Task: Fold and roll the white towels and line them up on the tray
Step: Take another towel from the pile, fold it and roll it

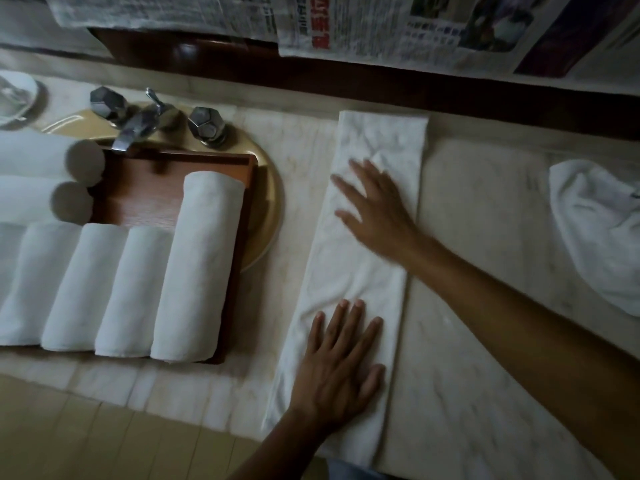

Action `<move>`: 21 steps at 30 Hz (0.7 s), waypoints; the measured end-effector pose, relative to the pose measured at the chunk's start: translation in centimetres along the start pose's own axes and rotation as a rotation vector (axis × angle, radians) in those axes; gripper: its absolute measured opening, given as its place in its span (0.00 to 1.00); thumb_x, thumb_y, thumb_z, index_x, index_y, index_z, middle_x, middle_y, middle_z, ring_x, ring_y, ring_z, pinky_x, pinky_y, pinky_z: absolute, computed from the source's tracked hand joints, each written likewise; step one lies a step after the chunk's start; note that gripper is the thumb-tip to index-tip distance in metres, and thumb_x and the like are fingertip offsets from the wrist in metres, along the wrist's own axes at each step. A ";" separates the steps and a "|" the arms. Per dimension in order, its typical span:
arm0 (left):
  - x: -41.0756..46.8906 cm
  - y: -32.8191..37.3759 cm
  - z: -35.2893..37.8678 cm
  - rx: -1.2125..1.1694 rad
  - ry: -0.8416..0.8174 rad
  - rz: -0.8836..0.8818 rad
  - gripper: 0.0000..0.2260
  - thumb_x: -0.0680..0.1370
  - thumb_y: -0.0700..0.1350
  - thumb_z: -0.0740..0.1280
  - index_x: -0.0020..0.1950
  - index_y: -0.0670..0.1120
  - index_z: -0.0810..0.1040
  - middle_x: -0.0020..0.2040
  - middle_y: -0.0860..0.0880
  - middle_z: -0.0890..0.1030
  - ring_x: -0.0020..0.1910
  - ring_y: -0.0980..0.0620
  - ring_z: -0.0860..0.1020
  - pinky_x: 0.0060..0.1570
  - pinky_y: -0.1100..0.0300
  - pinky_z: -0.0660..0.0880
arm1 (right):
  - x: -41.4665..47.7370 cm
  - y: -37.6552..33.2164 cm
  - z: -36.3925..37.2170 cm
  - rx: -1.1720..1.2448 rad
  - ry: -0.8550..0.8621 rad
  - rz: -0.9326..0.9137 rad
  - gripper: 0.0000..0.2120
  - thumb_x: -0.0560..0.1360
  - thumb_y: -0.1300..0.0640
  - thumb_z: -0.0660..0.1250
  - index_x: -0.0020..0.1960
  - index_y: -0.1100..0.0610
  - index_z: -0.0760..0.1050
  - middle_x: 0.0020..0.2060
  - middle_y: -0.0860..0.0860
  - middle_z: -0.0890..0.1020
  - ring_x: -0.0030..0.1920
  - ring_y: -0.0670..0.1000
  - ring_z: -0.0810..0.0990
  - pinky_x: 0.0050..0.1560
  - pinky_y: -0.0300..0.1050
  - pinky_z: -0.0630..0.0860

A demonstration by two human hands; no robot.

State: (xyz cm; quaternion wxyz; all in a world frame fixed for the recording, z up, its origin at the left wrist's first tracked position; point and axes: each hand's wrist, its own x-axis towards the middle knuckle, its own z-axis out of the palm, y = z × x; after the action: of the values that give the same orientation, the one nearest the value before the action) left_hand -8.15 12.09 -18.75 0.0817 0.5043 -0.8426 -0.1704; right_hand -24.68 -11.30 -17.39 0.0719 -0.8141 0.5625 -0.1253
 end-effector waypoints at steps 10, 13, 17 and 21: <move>0.0 0.1 -0.2 -0.014 0.025 -0.010 0.30 0.83 0.60 0.61 0.83 0.54 0.60 0.85 0.48 0.55 0.84 0.45 0.53 0.76 0.36 0.60 | 2.7 3.7 0.4 -0.109 -0.181 0.141 0.28 0.83 0.36 0.46 0.82 0.40 0.54 0.83 0.47 0.54 0.82 0.55 0.52 0.78 0.66 0.50; 0.1 -0.1 -0.2 -0.019 0.023 -0.018 0.31 0.83 0.60 0.62 0.83 0.54 0.60 0.85 0.48 0.55 0.84 0.46 0.53 0.77 0.37 0.60 | 4.4 3.7 0.3 -0.079 -0.211 0.206 0.28 0.84 0.38 0.46 0.83 0.41 0.50 0.84 0.48 0.49 0.83 0.55 0.47 0.79 0.66 0.46; 0.0 0.0 -0.3 -0.040 0.014 -0.023 0.30 0.82 0.60 0.62 0.83 0.54 0.61 0.84 0.49 0.56 0.84 0.46 0.53 0.78 0.38 0.58 | -1.0 -0.3 0.3 -0.025 -0.159 0.145 0.31 0.81 0.36 0.52 0.82 0.44 0.58 0.83 0.51 0.54 0.83 0.57 0.48 0.78 0.69 0.46; 0.1 -0.1 -0.4 0.041 -0.068 -0.011 0.29 0.85 0.62 0.55 0.85 0.55 0.53 0.85 0.49 0.49 0.84 0.46 0.46 0.78 0.40 0.51 | -7.2 -2.2 1.2 -0.106 -0.180 0.076 0.30 0.82 0.34 0.48 0.82 0.41 0.57 0.83 0.48 0.54 0.83 0.55 0.49 0.77 0.70 0.47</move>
State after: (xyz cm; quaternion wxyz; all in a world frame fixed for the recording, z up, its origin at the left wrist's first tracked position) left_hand -7.98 11.89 -18.38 0.0417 0.5044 -0.8454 -0.1708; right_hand -24.73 -3.85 -18.85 0.0836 -0.8029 0.5900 -0.0188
